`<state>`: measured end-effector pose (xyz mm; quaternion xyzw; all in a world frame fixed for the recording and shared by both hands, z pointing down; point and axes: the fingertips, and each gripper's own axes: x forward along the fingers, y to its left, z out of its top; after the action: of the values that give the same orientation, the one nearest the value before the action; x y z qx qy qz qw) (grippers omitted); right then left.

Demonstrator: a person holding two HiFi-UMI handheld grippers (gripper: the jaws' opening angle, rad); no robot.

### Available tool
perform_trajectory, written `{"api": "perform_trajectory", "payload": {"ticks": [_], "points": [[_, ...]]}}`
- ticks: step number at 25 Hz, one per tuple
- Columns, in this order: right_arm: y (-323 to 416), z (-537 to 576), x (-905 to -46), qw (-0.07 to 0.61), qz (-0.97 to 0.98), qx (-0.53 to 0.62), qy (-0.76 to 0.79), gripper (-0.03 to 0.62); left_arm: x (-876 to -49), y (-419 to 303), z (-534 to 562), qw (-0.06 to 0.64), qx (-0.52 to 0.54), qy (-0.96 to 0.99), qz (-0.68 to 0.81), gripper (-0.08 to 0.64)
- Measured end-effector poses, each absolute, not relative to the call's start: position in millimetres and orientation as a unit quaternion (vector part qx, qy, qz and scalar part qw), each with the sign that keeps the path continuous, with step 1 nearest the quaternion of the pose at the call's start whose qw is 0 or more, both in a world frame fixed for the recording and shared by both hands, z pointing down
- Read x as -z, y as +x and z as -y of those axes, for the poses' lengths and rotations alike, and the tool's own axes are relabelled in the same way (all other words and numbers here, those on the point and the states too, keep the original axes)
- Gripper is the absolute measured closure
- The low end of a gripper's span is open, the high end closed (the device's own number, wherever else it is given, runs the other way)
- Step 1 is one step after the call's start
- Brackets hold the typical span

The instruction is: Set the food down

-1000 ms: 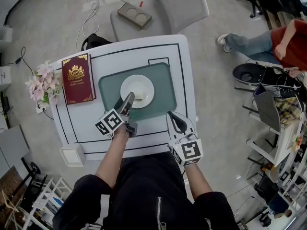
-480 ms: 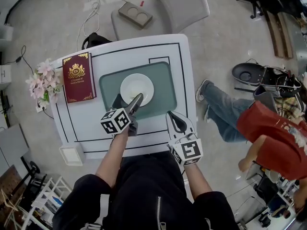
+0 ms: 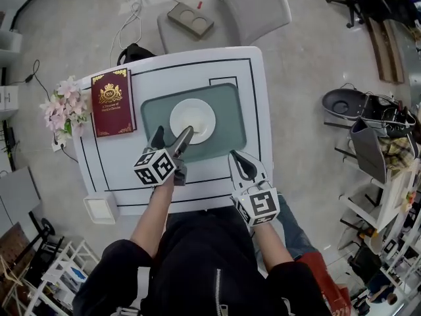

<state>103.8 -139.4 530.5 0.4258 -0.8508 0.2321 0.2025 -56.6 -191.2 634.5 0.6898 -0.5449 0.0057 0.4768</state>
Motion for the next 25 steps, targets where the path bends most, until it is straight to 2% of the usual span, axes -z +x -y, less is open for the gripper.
{"api": "perform_trajectory", "payload": {"ticks": [8, 10, 12, 15, 17, 22, 25], "points": [[73, 129, -519, 0.201, 0.868, -0.216, 0.4, 0.583, -591, -76, 180, 0.439, 0.023, 0.716, 0.542, 0.067], [65, 125, -516, 0.201, 0.872, -0.21, 0.394, 0.583, -579, -84, 173, 0.423, 0.024, 0.723, 0.546, 0.146], [57, 119, -513, 0.202, 0.874, -0.205, 0.391, 0.583, -567, -95, 166, 0.401, 0.024, 0.731, 0.552, 0.285], [46, 109, -507, 0.202, 0.877, -0.2, 0.387, 0.583, -547, -113, 155, 0.36, 0.022, 0.74, 0.567, 0.369], [37, 103, -502, 0.202, 0.879, -0.196, 0.386, 0.583, -535, -125, 149, 0.333, 0.017, 0.746, 0.577, 0.452], [16, 91, -494, 0.199, 0.881, -0.189, 0.386, 0.583, -510, -147, 133, 0.272, -0.009, 0.759, 0.592, 0.549], [3, 82, -490, 0.199, 0.883, -0.184, 0.383, 0.583, -494, -153, 119, 0.22, -0.043, 0.773, 0.593, 0.552]]}}
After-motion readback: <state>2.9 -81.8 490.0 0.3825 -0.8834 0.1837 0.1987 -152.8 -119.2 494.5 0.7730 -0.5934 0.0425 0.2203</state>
